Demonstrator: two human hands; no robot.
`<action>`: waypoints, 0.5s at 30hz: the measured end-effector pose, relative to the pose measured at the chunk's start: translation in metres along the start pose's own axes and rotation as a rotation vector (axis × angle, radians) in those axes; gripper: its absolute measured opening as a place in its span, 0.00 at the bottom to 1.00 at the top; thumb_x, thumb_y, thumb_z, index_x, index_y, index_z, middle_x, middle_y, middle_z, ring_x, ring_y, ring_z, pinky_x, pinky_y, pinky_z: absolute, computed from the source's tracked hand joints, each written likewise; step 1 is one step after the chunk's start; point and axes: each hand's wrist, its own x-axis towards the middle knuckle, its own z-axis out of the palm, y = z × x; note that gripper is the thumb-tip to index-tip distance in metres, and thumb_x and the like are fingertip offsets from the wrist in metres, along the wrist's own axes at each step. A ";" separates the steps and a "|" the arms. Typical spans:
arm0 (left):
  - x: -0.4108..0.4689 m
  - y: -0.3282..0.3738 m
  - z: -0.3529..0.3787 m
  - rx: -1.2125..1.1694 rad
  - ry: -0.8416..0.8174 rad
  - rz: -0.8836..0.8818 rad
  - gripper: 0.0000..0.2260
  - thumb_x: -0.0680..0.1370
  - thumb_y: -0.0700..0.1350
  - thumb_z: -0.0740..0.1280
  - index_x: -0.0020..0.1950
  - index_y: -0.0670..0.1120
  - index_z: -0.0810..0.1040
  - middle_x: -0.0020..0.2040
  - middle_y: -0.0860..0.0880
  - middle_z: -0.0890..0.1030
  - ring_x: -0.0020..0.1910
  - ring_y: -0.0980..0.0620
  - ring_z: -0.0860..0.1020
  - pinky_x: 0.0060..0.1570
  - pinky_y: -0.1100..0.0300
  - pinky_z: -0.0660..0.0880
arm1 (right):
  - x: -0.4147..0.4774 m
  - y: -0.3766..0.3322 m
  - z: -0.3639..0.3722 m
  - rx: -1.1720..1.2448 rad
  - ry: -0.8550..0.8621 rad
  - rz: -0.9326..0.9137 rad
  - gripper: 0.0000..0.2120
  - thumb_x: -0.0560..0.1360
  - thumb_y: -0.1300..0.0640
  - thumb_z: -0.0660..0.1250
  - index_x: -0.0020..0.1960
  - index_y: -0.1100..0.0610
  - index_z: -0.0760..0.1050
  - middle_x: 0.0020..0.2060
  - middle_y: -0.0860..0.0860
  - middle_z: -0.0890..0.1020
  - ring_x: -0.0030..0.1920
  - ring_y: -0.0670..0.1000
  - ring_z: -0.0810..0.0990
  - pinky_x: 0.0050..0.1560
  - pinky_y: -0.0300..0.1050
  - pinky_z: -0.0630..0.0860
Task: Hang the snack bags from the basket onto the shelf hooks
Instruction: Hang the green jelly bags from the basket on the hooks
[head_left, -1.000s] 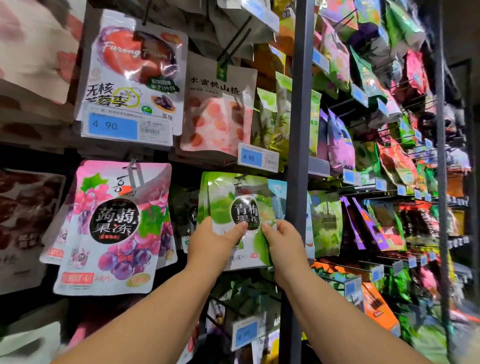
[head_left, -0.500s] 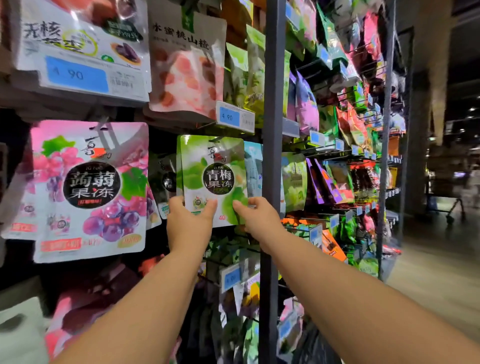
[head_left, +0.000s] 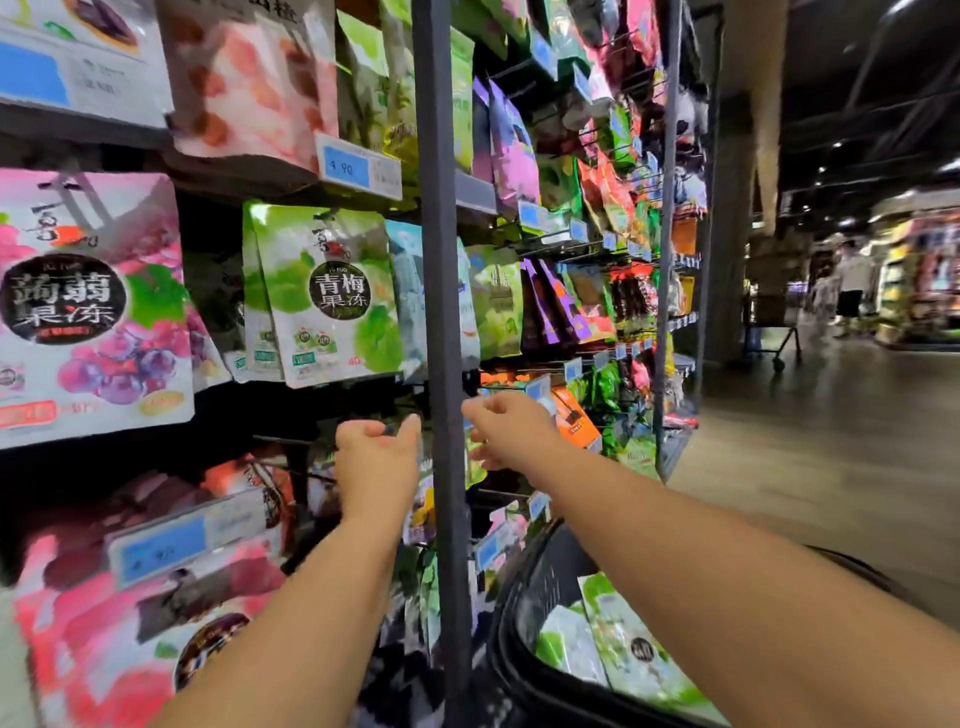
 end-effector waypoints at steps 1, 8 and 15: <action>-0.011 0.000 0.011 0.059 -0.061 0.016 0.14 0.78 0.50 0.70 0.54 0.44 0.69 0.37 0.54 0.71 0.42 0.48 0.74 0.40 0.58 0.67 | -0.003 0.008 -0.008 -0.016 0.002 -0.006 0.13 0.80 0.49 0.65 0.50 0.60 0.75 0.42 0.56 0.80 0.34 0.51 0.81 0.43 0.51 0.84; -0.070 -0.026 0.089 0.351 -0.391 -0.031 0.15 0.78 0.54 0.68 0.54 0.46 0.69 0.48 0.47 0.79 0.46 0.47 0.77 0.40 0.56 0.70 | -0.028 0.087 -0.075 -0.231 -0.090 0.059 0.15 0.81 0.49 0.64 0.49 0.63 0.77 0.41 0.56 0.82 0.37 0.52 0.82 0.45 0.51 0.80; -0.123 -0.068 0.152 0.443 -0.600 -0.117 0.13 0.79 0.52 0.68 0.50 0.45 0.69 0.56 0.42 0.79 0.48 0.46 0.77 0.41 0.57 0.67 | -0.045 0.187 -0.149 -0.340 -0.163 0.208 0.12 0.80 0.51 0.67 0.41 0.57 0.76 0.36 0.53 0.81 0.35 0.49 0.81 0.45 0.52 0.81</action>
